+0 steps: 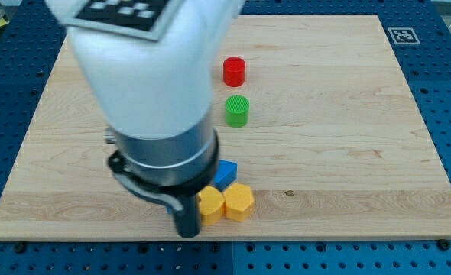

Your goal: Push the yellow heart right and a bit up

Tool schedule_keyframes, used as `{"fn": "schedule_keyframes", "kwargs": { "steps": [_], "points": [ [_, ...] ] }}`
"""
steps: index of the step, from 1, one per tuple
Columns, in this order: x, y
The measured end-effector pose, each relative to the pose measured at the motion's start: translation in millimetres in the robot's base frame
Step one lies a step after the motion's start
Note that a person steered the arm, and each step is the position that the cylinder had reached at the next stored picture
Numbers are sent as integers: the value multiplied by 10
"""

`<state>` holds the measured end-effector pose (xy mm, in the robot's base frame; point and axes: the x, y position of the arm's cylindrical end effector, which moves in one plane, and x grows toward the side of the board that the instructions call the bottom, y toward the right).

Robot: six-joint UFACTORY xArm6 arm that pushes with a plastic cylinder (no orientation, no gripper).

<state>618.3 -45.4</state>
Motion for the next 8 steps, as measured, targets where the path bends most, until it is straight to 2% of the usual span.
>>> {"fn": "schedule_keyframes", "kwargs": {
  "steps": [2,8],
  "points": [
    [0,405],
    [-291,351]
  ]
}}
